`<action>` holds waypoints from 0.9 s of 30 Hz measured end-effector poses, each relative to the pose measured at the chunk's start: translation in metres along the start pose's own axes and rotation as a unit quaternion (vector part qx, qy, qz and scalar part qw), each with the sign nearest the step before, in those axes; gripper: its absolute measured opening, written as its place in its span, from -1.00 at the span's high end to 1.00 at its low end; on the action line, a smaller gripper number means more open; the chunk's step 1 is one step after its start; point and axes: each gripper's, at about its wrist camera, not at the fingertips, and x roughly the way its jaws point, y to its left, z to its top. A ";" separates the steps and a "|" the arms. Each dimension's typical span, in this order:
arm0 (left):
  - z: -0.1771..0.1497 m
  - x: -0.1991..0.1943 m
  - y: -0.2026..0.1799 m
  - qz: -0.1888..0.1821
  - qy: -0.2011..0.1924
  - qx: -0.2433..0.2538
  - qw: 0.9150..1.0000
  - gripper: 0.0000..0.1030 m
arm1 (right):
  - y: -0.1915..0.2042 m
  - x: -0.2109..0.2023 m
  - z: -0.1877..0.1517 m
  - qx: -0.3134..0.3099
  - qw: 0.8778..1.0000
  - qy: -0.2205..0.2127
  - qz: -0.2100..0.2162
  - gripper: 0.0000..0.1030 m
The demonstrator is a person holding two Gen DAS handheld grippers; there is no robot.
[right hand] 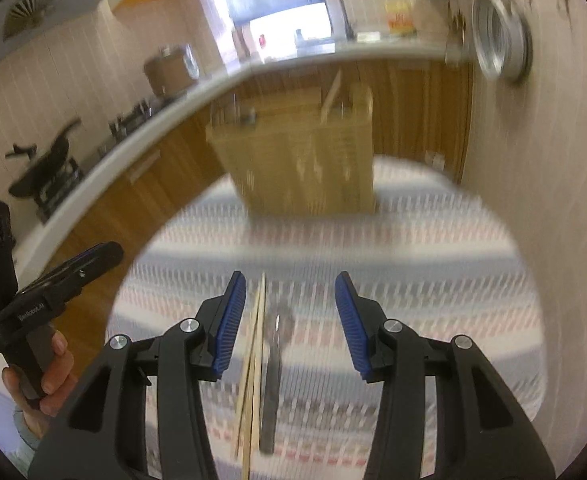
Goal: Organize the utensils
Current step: 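Move both open tools back down over the remaining chopsticks and spoons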
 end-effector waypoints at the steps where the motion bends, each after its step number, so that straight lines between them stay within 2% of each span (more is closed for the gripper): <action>1: -0.013 0.010 -0.002 0.007 0.026 0.001 1.000 -0.59 | -0.001 0.009 -0.012 0.004 1.000 0.015 -0.005 0.16; 3: -0.036 0.025 -0.005 0.010 0.065 0.002 0.998 -0.57 | -0.002 0.015 -0.027 0.009 1.000 0.028 -0.007 0.16; 5: -0.052 0.035 -0.010 0.005 0.088 0.004 0.996 -0.56 | -0.009 0.019 -0.041 0.025 0.999 0.036 -0.002 0.16; 9: -0.075 0.047 -0.019 0.011 0.114 0.002 0.993 -0.52 | -0.016 0.015 -0.052 0.037 0.999 0.034 -0.009 0.16; 11: -0.081 0.049 -0.025 0.011 0.120 0.005 0.993 -0.50 | -0.015 0.013 -0.055 0.036 0.999 0.027 -0.013 0.17; 13: -0.087 0.050 -0.029 0.013 0.119 0.012 0.993 -0.46 | -0.014 0.013 -0.061 0.037 0.999 0.025 -0.013 0.28; 21: -0.087 0.053 -0.049 0.028 0.123 0.038 0.991 -0.41 | -0.025 0.008 -0.066 0.061 0.998 0.027 -0.003 0.28; 27: -0.087 0.065 -0.065 0.073 0.117 0.068 0.988 -0.41 | -0.031 0.006 -0.069 0.071 0.997 0.027 -0.005 0.28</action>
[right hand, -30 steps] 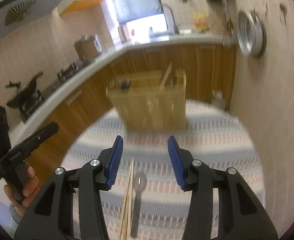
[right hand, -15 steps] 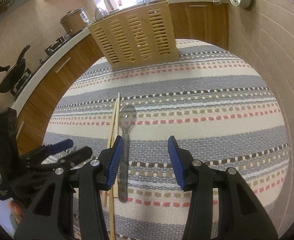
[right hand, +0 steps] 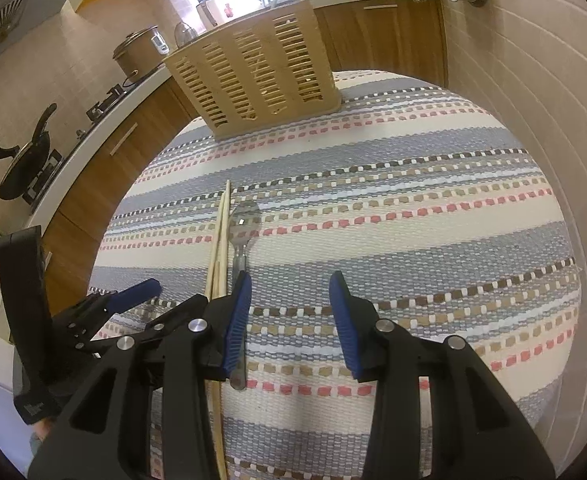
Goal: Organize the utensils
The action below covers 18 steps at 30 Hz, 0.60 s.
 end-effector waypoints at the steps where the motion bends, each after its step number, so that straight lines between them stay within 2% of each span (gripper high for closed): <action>1: 0.001 0.001 -0.002 0.009 -0.001 0.005 1.000 -0.41 | -0.002 0.000 -0.001 0.002 1.000 0.000 0.000 0.28; 3: 0.001 0.004 -0.009 0.031 -0.004 0.014 0.999 -0.43 | -0.005 -0.002 -0.002 0.007 1.000 0.000 -0.002 0.28; 12: -0.001 0.002 -0.008 0.040 -0.008 0.017 0.999 -0.44 | -0.014 -0.004 -0.001 0.012 1.000 -0.001 -0.003 0.28; 15: -0.004 -0.002 -0.001 0.052 -0.005 0.024 0.998 -0.29 | -0.008 0.002 -0.001 -0.001 1.000 0.006 -0.006 0.28; 18: -0.004 -0.004 0.013 0.043 -0.006 0.023 0.999 -0.23 | 0.003 0.013 0.000 -0.021 1.000 0.020 -0.005 0.28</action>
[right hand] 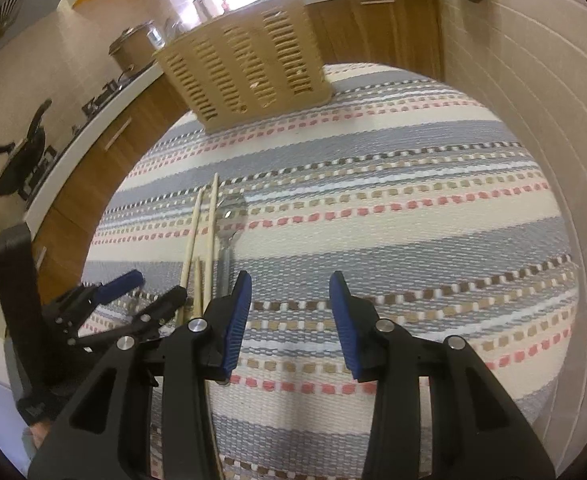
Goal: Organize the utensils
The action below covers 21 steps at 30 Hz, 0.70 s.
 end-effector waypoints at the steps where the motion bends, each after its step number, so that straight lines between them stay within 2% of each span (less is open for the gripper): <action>1: -0.001 0.000 0.004 0.003 0.000 -0.001 1.000 -0.21 | 0.003 0.003 0.001 -0.007 1.000 0.003 -0.003 0.28; 3: -0.001 -0.003 0.015 -0.018 0.003 -0.012 1.000 -0.13 | 0.010 0.010 0.003 -0.021 1.000 0.010 -0.008 0.29; 5: -0.001 -0.007 0.021 -0.032 0.007 -0.019 0.999 0.04 | 0.013 0.014 0.003 -0.024 1.000 0.018 0.001 0.44; 9: -0.001 -0.008 0.034 -0.009 0.007 -0.028 1.000 0.06 | 0.028 0.021 -0.004 -0.055 0.998 0.033 0.002 0.75; 12: -0.002 -0.008 0.050 -0.011 0.004 -0.041 0.999 0.20 | 0.049 0.024 -0.016 -0.093 0.994 0.045 0.030 0.88; 13: -0.002 -0.009 0.055 -0.022 0.005 -0.048 0.999 0.22 | 0.054 0.024 -0.017 -0.099 0.993 0.046 0.037 0.88; 15: 0.002 -0.014 0.061 -0.068 0.001 -0.062 0.996 0.22 | 0.063 0.026 -0.017 -0.106 0.992 0.046 0.047 0.88; 18: 0.010 -0.016 0.060 -0.116 0.000 -0.073 0.991 0.22 | 0.063 0.024 -0.010 -0.109 0.993 0.024 0.025 0.88; 21: 0.023 -0.011 0.043 -0.101 -0.006 -0.049 0.994 0.22 | 0.055 0.025 0.004 -0.104 0.994 0.027 0.012 0.87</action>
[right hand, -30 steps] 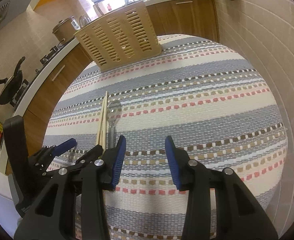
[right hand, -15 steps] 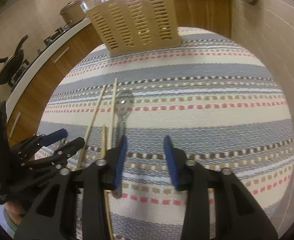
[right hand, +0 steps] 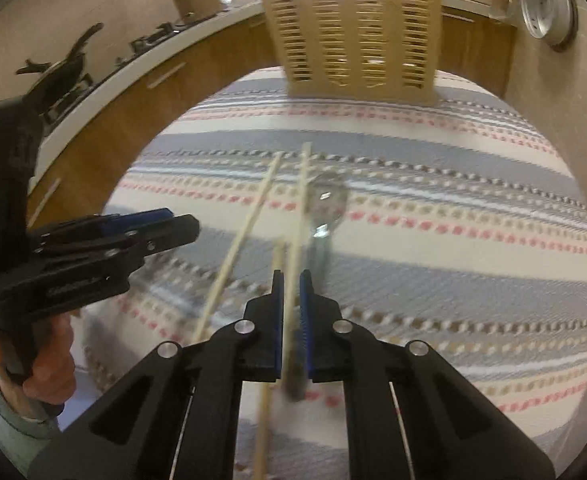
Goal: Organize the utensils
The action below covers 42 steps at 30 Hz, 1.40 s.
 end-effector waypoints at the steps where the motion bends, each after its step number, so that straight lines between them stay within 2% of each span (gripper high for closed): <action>1: 0.002 0.005 -0.005 0.006 0.003 0.008 1.000 0.22 | -0.006 0.002 0.008 0.000 1.000 0.000 0.000 0.88; 4: 0.005 0.018 -0.021 0.022 0.014 0.027 0.999 0.22 | -0.023 0.013 0.025 0.003 1.000 0.019 -0.003 0.88; 7: 0.003 0.034 -0.029 0.078 0.023 0.053 0.995 0.24 | -0.029 0.022 0.034 -0.008 0.999 0.039 -0.001 0.87; 10: -0.001 0.033 -0.036 0.112 0.012 0.087 0.990 0.48 | -0.024 0.030 0.038 -0.027 0.998 0.056 0.011 0.87; 13: -0.003 0.028 -0.023 0.130 0.008 0.087 0.988 0.89 | -0.012 0.039 0.038 -0.048 0.997 0.067 -0.006 0.87; 17: -0.006 0.018 0.003 0.136 0.009 0.074 0.988 0.90 | -0.003 0.046 0.039 -0.057 0.996 0.070 -0.016 0.87; 20: -0.006 0.012 0.021 0.127 0.010 0.061 0.990 0.90 | -0.001 0.048 0.042 -0.059 0.995 0.077 -0.014 0.84; 25: -0.007 0.007 0.034 0.101 0.010 0.050 0.994 0.89 | 0.005 0.048 0.042 -0.082 0.993 0.080 -0.030 0.46; 26: -0.007 0.008 0.035 0.098 0.009 0.049 0.994 0.89 | 0.005 0.048 0.042 -0.083 0.993 0.079 -0.030 0.45; 31: -0.008 0.005 0.038 0.089 0.006 0.047 0.995 0.89 | -0.001 0.054 0.044 -0.070 0.993 0.088 -0.040 0.44; 37: -0.008 0.003 0.044 0.078 0.007 0.038 0.996 0.89 | 0.010 0.061 0.048 -0.098 0.987 0.095 -0.087 0.48; 40: -0.008 0.002 0.046 0.068 0.011 0.035 0.997 0.89 | -0.003 0.054 0.045 -0.090 0.984 0.101 -0.112 0.65; 42: -0.009 0.001 0.047 0.060 0.013 0.034 0.998 0.89 | -0.021 0.049 0.042 -0.072 0.984 0.103 -0.125 0.66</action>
